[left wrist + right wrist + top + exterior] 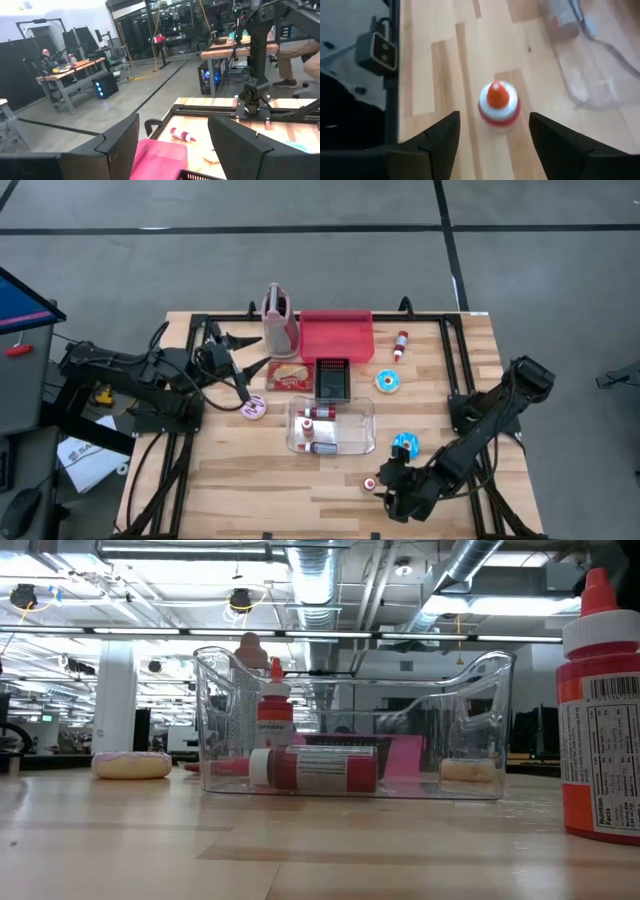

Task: Pick & Place Food Item
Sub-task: Put the orange food coloring bottle into the transparent bin

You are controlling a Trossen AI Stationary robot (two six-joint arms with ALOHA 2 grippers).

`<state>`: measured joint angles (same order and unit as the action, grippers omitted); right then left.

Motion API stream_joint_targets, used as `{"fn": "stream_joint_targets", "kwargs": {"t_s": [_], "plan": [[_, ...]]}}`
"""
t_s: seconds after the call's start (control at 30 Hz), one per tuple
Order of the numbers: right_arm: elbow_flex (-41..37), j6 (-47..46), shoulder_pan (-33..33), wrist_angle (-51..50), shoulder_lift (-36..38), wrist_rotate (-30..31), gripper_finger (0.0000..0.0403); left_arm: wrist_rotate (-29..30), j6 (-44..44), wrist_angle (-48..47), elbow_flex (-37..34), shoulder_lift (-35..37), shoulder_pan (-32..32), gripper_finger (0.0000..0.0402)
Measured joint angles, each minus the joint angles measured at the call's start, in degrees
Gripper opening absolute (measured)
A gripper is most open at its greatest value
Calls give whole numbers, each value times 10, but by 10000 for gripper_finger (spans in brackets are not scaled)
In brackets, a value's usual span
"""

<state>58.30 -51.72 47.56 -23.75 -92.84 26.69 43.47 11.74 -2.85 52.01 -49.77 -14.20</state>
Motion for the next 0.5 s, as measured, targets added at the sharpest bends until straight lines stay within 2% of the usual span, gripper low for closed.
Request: {"fn": "stream_joint_targets", "kwargs": {"t_s": [0.27, 0.5], "plan": [[0, 47, -10, 77, -37, 32, 231, 27, -29, 17, 0, -36, -28, 231], [0, 48, -26, 83, -68, 57, 231, 59, -36, 65, 0, -71, -63, 231]]}}
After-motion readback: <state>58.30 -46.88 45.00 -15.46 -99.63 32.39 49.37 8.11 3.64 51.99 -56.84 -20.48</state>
